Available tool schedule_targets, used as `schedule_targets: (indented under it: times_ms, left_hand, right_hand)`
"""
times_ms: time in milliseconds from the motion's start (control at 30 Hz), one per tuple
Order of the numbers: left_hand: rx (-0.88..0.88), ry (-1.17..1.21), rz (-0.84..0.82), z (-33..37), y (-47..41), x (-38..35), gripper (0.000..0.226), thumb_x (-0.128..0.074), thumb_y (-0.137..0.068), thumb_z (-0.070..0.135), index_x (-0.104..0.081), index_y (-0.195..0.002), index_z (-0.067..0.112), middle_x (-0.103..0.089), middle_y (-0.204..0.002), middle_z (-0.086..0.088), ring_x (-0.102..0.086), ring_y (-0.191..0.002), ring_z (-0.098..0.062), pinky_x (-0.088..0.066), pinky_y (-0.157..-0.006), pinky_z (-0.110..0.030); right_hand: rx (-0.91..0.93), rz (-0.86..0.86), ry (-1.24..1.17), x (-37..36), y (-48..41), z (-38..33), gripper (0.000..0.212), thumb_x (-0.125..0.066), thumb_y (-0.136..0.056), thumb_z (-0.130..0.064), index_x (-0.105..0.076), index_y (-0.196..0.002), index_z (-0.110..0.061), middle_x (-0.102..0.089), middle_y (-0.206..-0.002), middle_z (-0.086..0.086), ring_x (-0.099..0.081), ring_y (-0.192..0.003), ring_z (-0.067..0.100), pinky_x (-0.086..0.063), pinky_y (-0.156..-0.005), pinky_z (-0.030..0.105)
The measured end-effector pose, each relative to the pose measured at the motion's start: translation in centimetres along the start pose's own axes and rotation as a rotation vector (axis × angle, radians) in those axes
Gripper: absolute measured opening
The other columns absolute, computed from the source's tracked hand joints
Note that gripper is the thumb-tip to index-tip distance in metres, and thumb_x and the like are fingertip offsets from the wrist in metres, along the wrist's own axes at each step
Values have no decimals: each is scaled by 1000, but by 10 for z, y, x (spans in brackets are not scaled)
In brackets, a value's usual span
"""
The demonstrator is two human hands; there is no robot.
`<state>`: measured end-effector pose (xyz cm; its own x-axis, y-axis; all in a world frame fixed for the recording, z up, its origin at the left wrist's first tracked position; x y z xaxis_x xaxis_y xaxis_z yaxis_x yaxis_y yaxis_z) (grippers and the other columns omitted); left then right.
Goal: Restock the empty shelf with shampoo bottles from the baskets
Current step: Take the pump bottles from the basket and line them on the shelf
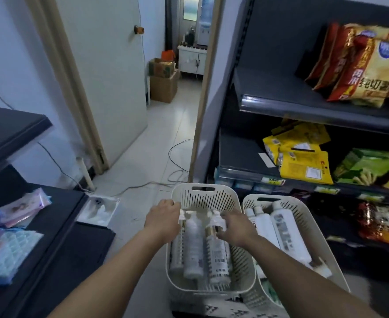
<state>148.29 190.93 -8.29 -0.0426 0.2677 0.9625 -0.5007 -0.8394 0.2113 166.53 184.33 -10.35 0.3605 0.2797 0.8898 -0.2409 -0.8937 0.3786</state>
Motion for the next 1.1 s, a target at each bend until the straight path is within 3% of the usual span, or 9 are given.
schedule_targets:
  times_ms: [300, 533, 600, 667, 767, 833, 900, 1000, 1100]
  left_hand:
    - [-50, 35, -198, 38, -48, -84, 44, -59, -89, 24, -46, -130, 14, -47, -137, -8, -45, -124, -26, -43, -96, -38]
    - [51, 184, -387, 40, -69, -162, 61, -66, -86, 35, -37, -136, 17, -42, -141, -9, -44, -127, -26, -44, -97, -37]
    - [129, 263, -401, 41, -71, -177, 73, -65, -87, 36, -25, -145, 15, -35, -148, -11, -38, -133, -27, -41, -102, -38]
    - [208, 320, -403, 42, -75, -189, 88, -64, -88, 39, -11, -152, 12, -27, -154, -13, -32, -139, -29, -34, -109, -39]
    - [366, 422, -418, 38, -84, -213, 108, -64, -81, 58, 0, -153, 9, -23, -154, -20, -31, -138, -36, -32, -111, -42]
    - [484, 495, -376, 29, -89, -228, 119, -67, -69, 68, -2, -152, 13, -34, -148, -21, -41, -129, -38, -42, -104, -46]
    - [577, 584, -342, 22, -91, -241, 111, -69, -74, 60, -5, -153, 15, -39, -146, -19, -45, -127, -37, -44, -101, -45]
    - [697, 743, -213, 8, -95, -245, 83, -69, -69, 60, -44, -136, 18, -59, -123, -14, -60, -106, -32, -52, -89, -44]
    - [782, 824, -150, 3, -94, -247, 79, -74, -52, 63, -62, -113, 14, -68, -104, -6, -67, -89, -25, -57, -77, -38]
  right_hand:
    - [-119, -132, -144, -54, -28, 50, 52, -72, -78, -37, -55, -125, -20, -63, -117, 7, -61, -98, 22, -53, -81, 32]
    - [-212, -203, -404, -98, -57, 69, 51, -69, -86, -22, -51, -133, -18, -68, -109, 0, -60, -73, 6, -37, -52, 11]
    - [-245, -233, -452, -110, -63, 73, 43, -66, -88, -28, -52, -129, -23, -69, -107, -1, -60, -72, 6, -43, -54, 14]
    - [-285, -267, -533, -125, -69, 78, 36, -65, -88, -29, -55, -122, -26, -71, -106, -1, -66, -82, 12, -55, -70, 26]
    - [-306, -305, -651, -144, -80, 83, 17, -63, -92, -23, -55, -102, -34, -65, -98, -11, -63, -91, 12, -50, -76, 25]
    - [-318, -292, -723, -151, -88, 84, 23, -67, -90, -22, -53, -93, -39, -61, -90, -17, -61, -89, 10, -46, -68, 20]
    - [-357, -281, -765, -161, -94, 88, 27, -72, -85, -20, -55, -98, -36, -64, -93, -13, -64, -91, 12, -52, -72, 25]
    - [-402, -314, -738, -178, -99, 94, 35, -79, -75, -15, -48, -82, -30, -60, -89, -9, -65, -91, 17, -57, -81, 33]
    - [-455, -306, -746, -193, -101, 99, 63, -89, -56, -25, -47, -103, -21, -62, -102, -5, -65, -93, 18, -56, -73, 31]
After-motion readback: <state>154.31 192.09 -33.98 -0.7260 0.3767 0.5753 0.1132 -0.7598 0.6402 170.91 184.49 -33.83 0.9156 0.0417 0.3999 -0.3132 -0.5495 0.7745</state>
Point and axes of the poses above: each hand's wrist, its own y-axis away from the middle knuckle, its own x-axis out of the back of the hand, z = x × y, the point moved 8 cm from there along -y, towards the middle knuckle
